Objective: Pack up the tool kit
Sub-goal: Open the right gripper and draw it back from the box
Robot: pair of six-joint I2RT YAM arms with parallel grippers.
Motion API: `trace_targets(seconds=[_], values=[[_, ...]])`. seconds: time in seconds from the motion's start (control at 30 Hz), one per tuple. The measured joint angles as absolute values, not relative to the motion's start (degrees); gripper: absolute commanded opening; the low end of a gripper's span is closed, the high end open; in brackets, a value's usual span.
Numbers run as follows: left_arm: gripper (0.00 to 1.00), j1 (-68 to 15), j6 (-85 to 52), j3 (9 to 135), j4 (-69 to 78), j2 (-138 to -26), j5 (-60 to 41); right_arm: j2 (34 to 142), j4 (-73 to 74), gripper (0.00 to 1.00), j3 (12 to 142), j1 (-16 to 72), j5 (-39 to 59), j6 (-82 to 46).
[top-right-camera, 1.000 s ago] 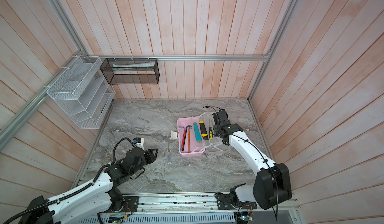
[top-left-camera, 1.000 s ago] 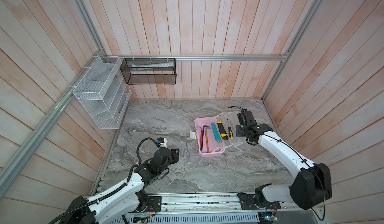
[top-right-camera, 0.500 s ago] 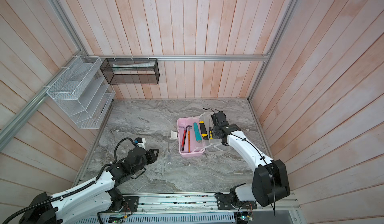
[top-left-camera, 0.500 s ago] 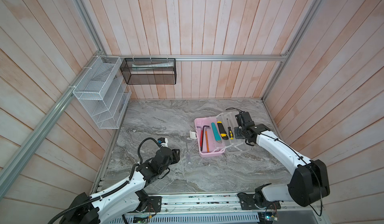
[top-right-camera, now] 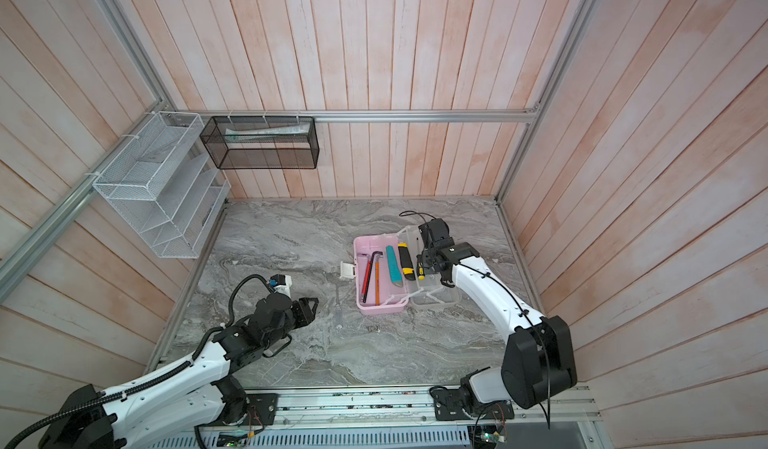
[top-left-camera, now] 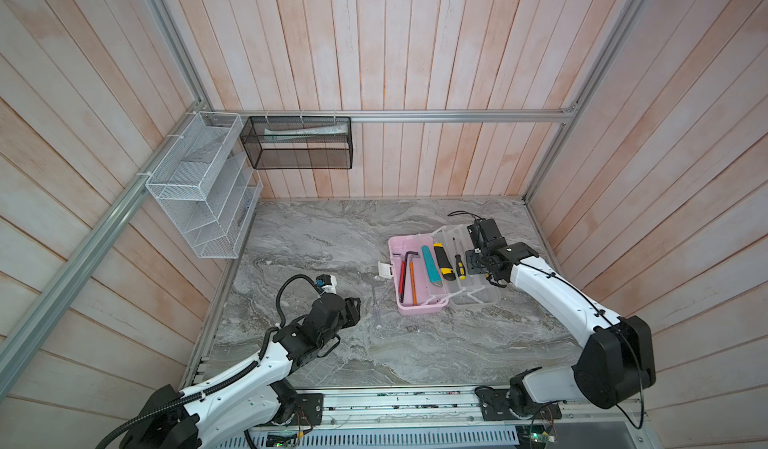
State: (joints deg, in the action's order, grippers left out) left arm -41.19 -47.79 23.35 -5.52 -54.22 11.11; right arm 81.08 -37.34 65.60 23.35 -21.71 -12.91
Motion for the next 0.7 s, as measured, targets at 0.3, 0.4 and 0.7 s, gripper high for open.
trace_targets(seconds=[0.3, 0.4, 0.7], values=[[0.55, -41.0, -47.6, 23.9, -6.1, -53.7, 10.5, 78.1, -30.1, 0.44, 68.7, 37.7, -17.1, -19.6], [0.55, -41.0, -47.8, 23.9, -7.8, -51.4, 10.3, 79.1, -27.2, 0.44, 68.7, 45.1, -17.0, -21.3], [0.58, -39.5, -48.0, 23.9, -12.8, -44.6, 10.5, 86.6, -22.6, 0.45, 68.7, 57.8, -14.3, -25.8]])
